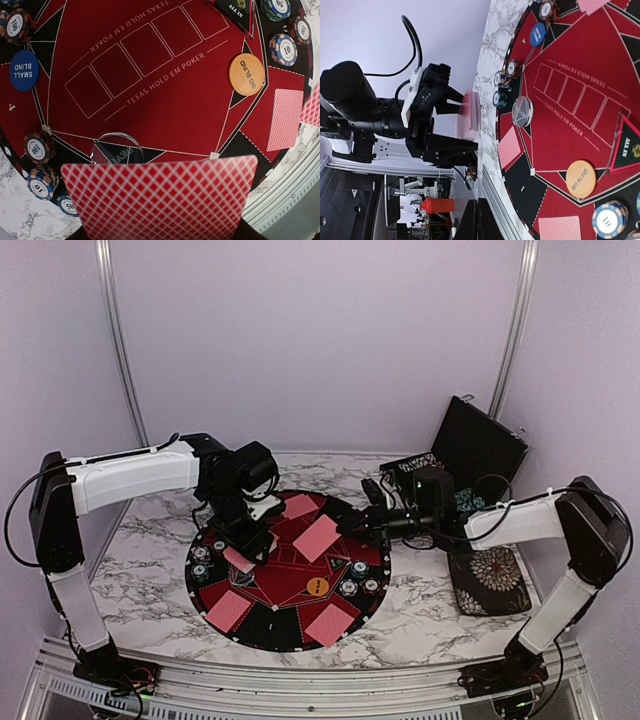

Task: Distribute texas hold em gaming equipment
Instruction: Distribute the poker card in the big blind area.

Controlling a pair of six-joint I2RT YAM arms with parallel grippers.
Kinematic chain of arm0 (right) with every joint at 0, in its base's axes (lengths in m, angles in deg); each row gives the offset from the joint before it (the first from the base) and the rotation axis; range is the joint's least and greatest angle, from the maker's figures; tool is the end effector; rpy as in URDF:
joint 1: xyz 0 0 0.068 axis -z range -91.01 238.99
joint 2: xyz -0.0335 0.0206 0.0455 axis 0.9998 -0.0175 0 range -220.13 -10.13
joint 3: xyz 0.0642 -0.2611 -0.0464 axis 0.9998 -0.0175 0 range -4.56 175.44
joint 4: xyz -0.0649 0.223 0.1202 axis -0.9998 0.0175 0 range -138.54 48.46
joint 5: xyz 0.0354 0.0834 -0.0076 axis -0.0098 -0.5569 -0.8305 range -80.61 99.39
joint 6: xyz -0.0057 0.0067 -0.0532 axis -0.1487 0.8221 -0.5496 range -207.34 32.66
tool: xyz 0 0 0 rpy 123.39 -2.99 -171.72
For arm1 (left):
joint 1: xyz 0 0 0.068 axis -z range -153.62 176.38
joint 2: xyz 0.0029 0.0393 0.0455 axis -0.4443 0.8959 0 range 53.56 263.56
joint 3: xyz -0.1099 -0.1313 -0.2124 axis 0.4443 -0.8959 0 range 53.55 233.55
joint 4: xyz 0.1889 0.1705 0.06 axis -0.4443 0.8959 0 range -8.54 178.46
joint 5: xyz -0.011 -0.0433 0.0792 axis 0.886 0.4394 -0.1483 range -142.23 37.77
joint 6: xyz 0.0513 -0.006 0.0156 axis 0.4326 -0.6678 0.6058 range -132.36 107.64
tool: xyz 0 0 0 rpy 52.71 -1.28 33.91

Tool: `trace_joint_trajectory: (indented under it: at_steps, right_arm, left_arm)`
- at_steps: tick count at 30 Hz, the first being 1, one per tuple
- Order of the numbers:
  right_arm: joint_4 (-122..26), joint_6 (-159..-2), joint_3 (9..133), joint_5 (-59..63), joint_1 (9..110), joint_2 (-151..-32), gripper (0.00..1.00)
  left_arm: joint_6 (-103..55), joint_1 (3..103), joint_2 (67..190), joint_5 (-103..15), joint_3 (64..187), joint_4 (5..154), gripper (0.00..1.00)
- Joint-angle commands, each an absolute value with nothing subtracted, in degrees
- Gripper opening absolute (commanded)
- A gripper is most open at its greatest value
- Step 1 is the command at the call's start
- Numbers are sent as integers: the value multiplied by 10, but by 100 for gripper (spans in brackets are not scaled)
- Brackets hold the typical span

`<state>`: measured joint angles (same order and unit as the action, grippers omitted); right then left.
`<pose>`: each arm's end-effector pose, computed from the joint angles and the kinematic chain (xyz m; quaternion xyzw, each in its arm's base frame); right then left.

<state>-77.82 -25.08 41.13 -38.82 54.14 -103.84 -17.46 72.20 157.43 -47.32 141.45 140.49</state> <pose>0.2624 0.2150 0.2035 -0.0554 0.7772 0.6183 0.1032 0.2513 -0.2629 0.2543 0.3498 0.9267 -0.0944 0.0995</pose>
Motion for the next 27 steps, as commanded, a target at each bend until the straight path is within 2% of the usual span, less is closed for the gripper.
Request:
trace_joint_trajectory:
  at_steps: [1,13,27]
  right_arm:
    - [-712,-308,380,-401,544,-1000,0]
    - [-608,-394,316,-338,460,-972,0]
    - [-656,-361,248,-313,424,-973,0]
  left_arm:
    - [-170,717,1568,-472,1405,1398,45]
    - [-170,714,1564,-472,1402,1398,45]
    - [-171,714,1560,-473,1397,1398,45]
